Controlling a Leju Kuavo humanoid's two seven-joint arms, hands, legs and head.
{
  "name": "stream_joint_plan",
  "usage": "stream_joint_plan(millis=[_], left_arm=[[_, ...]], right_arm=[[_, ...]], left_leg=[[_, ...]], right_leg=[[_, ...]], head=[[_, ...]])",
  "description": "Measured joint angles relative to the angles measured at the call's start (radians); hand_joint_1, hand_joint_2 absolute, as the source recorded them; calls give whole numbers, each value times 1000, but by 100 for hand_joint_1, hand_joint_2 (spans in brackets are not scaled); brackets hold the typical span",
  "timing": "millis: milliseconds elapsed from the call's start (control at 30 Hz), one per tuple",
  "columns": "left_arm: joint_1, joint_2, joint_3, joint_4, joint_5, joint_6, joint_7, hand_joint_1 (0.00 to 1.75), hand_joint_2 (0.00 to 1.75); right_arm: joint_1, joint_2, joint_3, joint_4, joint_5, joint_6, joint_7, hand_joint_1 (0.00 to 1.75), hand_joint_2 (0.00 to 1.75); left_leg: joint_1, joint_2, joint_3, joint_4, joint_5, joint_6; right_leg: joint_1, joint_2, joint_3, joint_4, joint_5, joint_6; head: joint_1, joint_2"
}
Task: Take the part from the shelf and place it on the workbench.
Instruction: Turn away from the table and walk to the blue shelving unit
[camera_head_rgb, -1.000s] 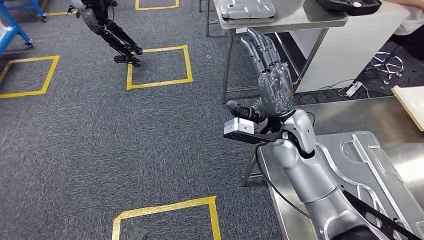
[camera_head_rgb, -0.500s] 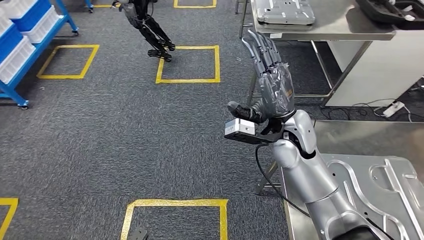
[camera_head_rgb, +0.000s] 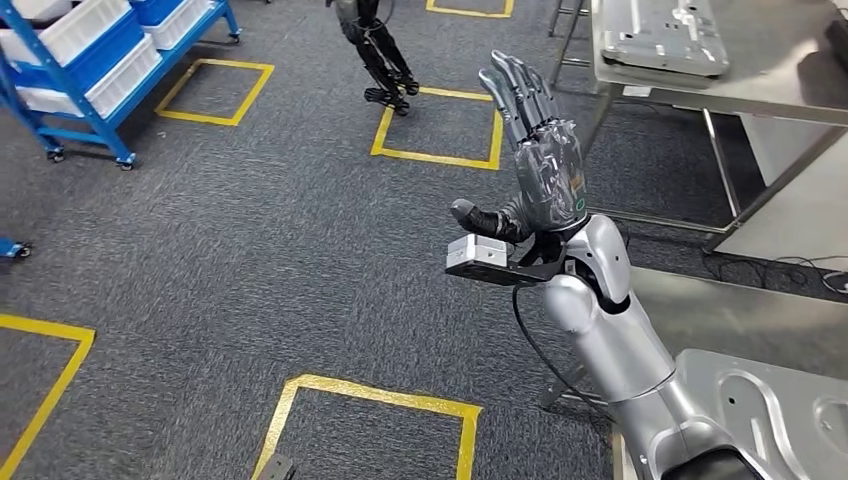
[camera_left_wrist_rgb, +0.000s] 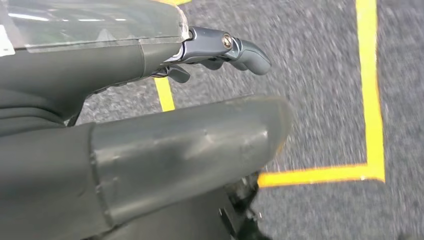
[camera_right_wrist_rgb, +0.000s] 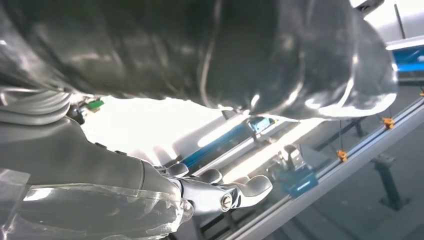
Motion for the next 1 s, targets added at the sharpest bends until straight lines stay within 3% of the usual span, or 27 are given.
stream_joint_plan(millis=[33, 100, 167, 200, 233, 267, 333, 400, 467, 500, 533, 600, 667, 700, 733, 767, 833, 900, 933, 1000], left_arm=[[0, 0, 0, 0, 0, 0, 0, 0, 0], [-3, 0, 0, 0, 0, 0, 0, 0, 0], [-4, 0, 0, 0, -1, 0, 0, 0, 0], [-3, -1, 0, 0, -1, 0, 0, 0, 0], [-2, -1, 0, 0, -1, 0, 0, 0, 0], [-2, -1, 0, 0, -2, 0, 0, 0, 0], [-2, -1, 0, 0, -2, 0, 1, 0, 0], [-3, -2, 0, 0, -1, 0, 2, 0, 0], [-2, -2, 0, 0, -1, 0, 3, 0, 0], [1, -1, 0, 0, 0, 0, 4, 0, 0], [3, -1, 0, 0, 0, 0, 4, 0, 0], [2, -1, 0, 0, 2, 0, 6, 0, 0], [-1, -1, 0, 0, 3, 0, 6, 0, 0], [-1, -1, 0, 0, 3, 0, 6, 0, 0], [0, -1, 0, 0, 2, 0, 6, 0, 0], [1, -1, 0, 0, 2, 0, 6, 0, 0], [-1, -1, 0, 0, 0, 1, 6, 0, 0], [-4, -1, 0, 0, -1, 1, 6, 0, 0], [-4, -1, 0, 0, -1, 1, 6, 0, 0], [-2, -1, 0, 0, -1, 2, 6, 0, 0]], right_arm=[[-1, 0, 0, 0, 0, 0, 0, 0, 0], [0, 0, 0, 0, 0, 0, 0, 0, 0], [4, -1, 0, 2, 0, 0, 0, 0, 0], [6, -1, 0, 3, 0, 0, 0, 0, 0], [7, -1, 0, 3, 0, 0, 0, 0, 0], [7, -1, 0, 3, 0, 0, 0, 0, 0], [5, -2, 0, 3, 1, 0, 0, 0, 0], [5, -2, 0, 3, 2, 0, 0, 0, 0], [5, -1, 0, 3, 4, 0, 0, 0, 0], [5, -1, 0, 3, 6, 0, 0, 0, 0], [3, 0, 0, 3, 7, -1, 1, 0, 0], [2, 1, 0, 3, 9, -2, 2, 0, 0], [3, 1, 0, 3, 11, -2, 2, 0, 0], [4, 1, 0, 4, 11, -2, 2, 0, 0], [4, 1, 0, 4, 12, -3, 2, 0, 0], [4, 1, 0, 4, 12, -3, 2, 0, 0], [1, 1, 0, 4, 14, -4, 2, 0, 0], [-1, 0, 0, 4, 14, -5, 2, 0, 0], [-1, 0, 1, 4, 15, -5, 2, 0, 0], [-1, 0, 1, 4, 15, -6, 2, 0, 0]], left_leg=[[3, -10, 2, -5, 4, 6], [4, -28, 4, -10, 8, 14], [4, -51, 3, -9, 8, 16], [3, -64, 3, -7, 8, 16], [3, -78, 3, -5, 8, 15], [4, -91, 3, -2, 7, 14], [4, -114, 0, 4, 4, 10], [6, -133, -8, 7, 5, 1], [9, -152, -13, 5, 9, -12], [9, -144, -15, 8, 6, -18], [7, -123, -23, 25, -6, -22], [7, -62, -65, 117, -58, -29], [12, -38, -124, 238, -109, -35], [13, -34, -139, 268, -114, -37], [14, -31, -136, 263, -101, -38], [15, -25, -114, 221, -73, -39], [10, 10, -45, 92, -20, -35], [2, 35, -10, 20, -3, -25], [-3, 34, -9, 15, -6, -19], [-1, 9, -10, 8, -1, -7]], right_leg=[[-3, 24, -11, 28, -20, 4], [-9, 82, -62, 138, -81, 10], [-10, 102, -125, 259, -122, 13], [-11, 104, -140, 281, -117, 13], [-11, 107, -137, 262, -91, 12], [-12, 113, -114, 205, -49, 10], [-15, 151, -57, 68, 16, 3], [-14, 177, -31, 5, 31, 0], [-13, 163, -27, -2, 31, -5], [-13, 152, -22, -8, 33, -10], [-15, 139, -17, -14, 36, -17], [-14, 113, -10, -23, 38, -27], [-10, 86, -9, -22, 36, -31], [-9, 72, -9, -21, 34, -32], [-9, 59, -9, -20, 31, -32], [-8, 46, -8, -17, 28, -30], [-6, 24, -6, -11, 20, -24], [0, 7, -5, -7, 14, -15], [3, -2, -5, -7, 13, -11], [1, -10, -1, -5, 7, -1]], head=[[0, 0], [0, 0], [0, 0], [0, 0], [0, 0], [1, 0], [1, 0], [1, 0], [1, 0], [1, 0], [0, 0], [-1, 0], [-2, 0], [-2, 0], [-2, 0], [-2, 0], [-2, 0], [-1, 0], [0, 0], [0, 0]])
